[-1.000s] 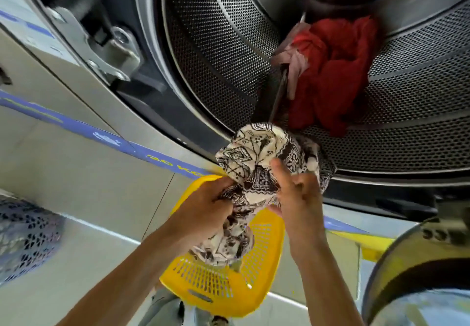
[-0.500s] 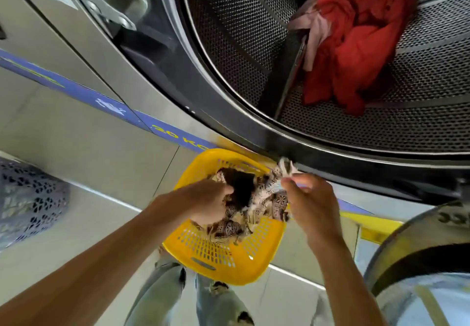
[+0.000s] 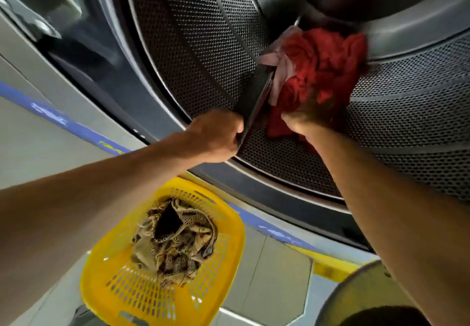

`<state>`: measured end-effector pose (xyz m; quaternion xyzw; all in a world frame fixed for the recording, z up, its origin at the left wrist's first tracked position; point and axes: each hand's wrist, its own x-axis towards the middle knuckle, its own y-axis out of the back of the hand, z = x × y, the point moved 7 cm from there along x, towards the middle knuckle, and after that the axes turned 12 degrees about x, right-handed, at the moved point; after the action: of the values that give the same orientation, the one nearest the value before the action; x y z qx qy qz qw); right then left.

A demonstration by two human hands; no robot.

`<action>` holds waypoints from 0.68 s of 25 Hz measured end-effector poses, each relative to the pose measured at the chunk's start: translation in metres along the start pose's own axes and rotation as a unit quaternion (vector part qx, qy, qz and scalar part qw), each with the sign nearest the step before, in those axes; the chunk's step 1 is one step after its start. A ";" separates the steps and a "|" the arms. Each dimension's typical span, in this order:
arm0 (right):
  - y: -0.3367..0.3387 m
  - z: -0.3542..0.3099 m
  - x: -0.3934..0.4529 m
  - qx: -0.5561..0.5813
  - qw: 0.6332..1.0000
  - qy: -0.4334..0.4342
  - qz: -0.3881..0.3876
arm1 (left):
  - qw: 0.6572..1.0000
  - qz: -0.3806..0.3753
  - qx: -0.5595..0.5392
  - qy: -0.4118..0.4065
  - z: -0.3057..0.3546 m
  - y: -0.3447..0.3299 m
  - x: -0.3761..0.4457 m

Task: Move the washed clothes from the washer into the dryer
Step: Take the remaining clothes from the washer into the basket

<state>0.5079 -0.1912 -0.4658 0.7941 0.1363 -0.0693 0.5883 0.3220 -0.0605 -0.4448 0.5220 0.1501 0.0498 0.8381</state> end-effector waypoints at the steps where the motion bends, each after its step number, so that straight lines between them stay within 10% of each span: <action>1: 0.006 0.005 0.013 -0.043 0.999 0.003 0.004 | 1.000 0.005 0.004 0.010 -0.005 -0.003 0.003; 8: -0.057 0.035 0.029 -0.176 0.976 0.097 -0.088 | 1.000 0.002 0.024 -0.016 -0.006 -0.017 0.008; 17: -0.043 -0.012 -0.101 0.088 0.990 0.058 -0.091 | 0.985 -0.004 -0.161 0.066 -0.016 0.004 0.009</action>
<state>0.3983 -0.1819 -0.4747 0.8294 0.2354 -0.0886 0.4989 0.3257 -0.0428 -0.4499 0.3757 0.1971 0.1039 0.8996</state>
